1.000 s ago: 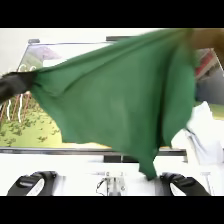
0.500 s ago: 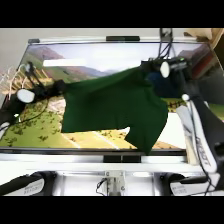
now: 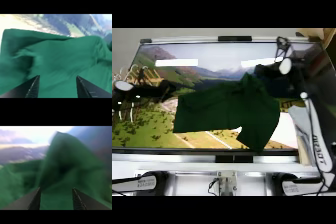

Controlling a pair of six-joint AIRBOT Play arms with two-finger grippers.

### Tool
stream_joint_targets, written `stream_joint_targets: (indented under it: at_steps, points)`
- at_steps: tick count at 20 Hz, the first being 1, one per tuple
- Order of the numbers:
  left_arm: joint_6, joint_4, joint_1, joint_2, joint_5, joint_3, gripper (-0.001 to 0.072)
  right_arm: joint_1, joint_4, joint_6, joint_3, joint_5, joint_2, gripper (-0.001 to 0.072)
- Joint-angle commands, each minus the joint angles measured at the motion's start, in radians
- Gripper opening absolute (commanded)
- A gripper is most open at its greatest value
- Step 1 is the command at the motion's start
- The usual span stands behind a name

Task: Fold the shirts.

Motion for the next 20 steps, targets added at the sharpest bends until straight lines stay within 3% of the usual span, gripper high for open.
stream_joint_targets:
  at_steps: [1,2,4,8,14,16,18,19,20]
  points:
    - [0.015,0.224,0.187,0.008,-0.456,0.040,0.0510,-0.146,-0.006,-0.171,-0.006,0.387,0.103,0.0506]
    - [0.020,0.300,0.199,0.027,-0.478,-0.029,0.0511,-0.197,-0.003,-0.203,-0.025,0.494,0.117,0.0506]
    - [0.043,0.337,0.201,0.075,-0.397,-0.224,0.0517,-0.278,0.014,-0.238,-0.101,0.608,0.154,0.0505]
    - [0.133,0.127,0.197,0.097,-0.179,-0.452,0.0505,-0.329,0.078,-0.240,-0.236,0.608,0.227,0.0505]
    - [0.127,0.122,0.111,0.060,-0.066,-0.502,0.0506,-0.321,0.115,-0.237,-0.251,0.592,0.236,0.0506]
    - [0.087,0.114,0.070,0.047,-0.011,-0.502,0.0491,-0.321,0.109,-0.236,-0.251,0.596,0.236,0.0505]
    - [0.085,0.100,0.040,0.048,0.027,-0.497,0.0124,-0.321,0.072,-0.236,-0.278,0.624,0.237,0.0506]
    - [0.094,0.100,0.036,0.048,0.032,-0.497,0.0035,-0.322,0.049,-0.246,-0.318,0.633,0.243,0.0506]
    - [0.096,0.100,0.036,0.048,0.032,-0.497,0.0034,-0.325,0.024,-0.246,-0.377,0.621,0.254,0.0506]
